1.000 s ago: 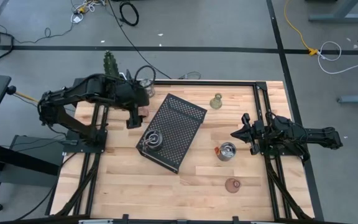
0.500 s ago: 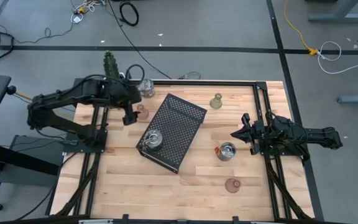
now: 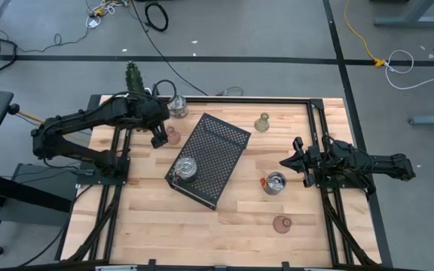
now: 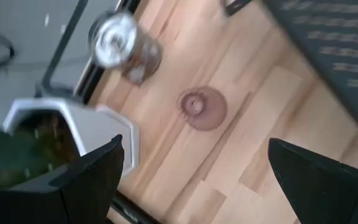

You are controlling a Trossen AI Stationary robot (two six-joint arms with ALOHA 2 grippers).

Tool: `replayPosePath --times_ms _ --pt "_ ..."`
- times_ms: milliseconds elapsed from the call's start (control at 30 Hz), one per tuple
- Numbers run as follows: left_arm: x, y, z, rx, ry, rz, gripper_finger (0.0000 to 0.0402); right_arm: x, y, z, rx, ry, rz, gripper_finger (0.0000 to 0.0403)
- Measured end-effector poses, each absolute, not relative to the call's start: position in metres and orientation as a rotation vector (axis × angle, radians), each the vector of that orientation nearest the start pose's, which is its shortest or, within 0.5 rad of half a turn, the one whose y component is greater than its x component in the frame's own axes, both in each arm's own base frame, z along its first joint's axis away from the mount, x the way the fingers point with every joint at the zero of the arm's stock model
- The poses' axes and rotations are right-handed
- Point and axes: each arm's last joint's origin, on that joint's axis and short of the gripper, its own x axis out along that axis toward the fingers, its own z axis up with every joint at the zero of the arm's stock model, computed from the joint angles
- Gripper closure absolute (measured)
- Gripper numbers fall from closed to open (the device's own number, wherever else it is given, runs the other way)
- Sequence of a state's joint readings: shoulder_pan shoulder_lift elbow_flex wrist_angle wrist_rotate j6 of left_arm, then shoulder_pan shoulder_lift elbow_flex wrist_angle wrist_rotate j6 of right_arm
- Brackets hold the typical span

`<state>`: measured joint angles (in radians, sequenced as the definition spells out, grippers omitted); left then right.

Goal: Pick & Place candle stick holders
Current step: Put the top purple candle holder on the shelf

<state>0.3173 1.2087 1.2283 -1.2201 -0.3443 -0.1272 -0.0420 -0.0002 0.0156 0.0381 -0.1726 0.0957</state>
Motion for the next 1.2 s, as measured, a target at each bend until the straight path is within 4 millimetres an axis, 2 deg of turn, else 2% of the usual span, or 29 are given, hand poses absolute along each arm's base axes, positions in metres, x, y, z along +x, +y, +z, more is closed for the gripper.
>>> replayPosePath --times_ms 167,467,867,1200 --pt "0.190 0.088 0.304 -0.173 1.161 0.740 0.0003 0.096 0.001 0.172 0.090 -0.047 0.133 0.0391" --pt "0.193 0.108 0.272 -0.223 1.063 0.753 0.0003 0.096 0.001 0.173 0.090 -0.047 0.133 0.0391" --pt "0.188 0.114 0.241 -0.327 1.034 0.820 0.0003 0.096 0.001 0.173 0.090 -0.047 0.134 0.0391" --pt "0.192 0.116 0.229 -0.341 0.960 0.831 0.0003 0.096 0.001 0.173 0.090 -0.047 0.134 0.0391"
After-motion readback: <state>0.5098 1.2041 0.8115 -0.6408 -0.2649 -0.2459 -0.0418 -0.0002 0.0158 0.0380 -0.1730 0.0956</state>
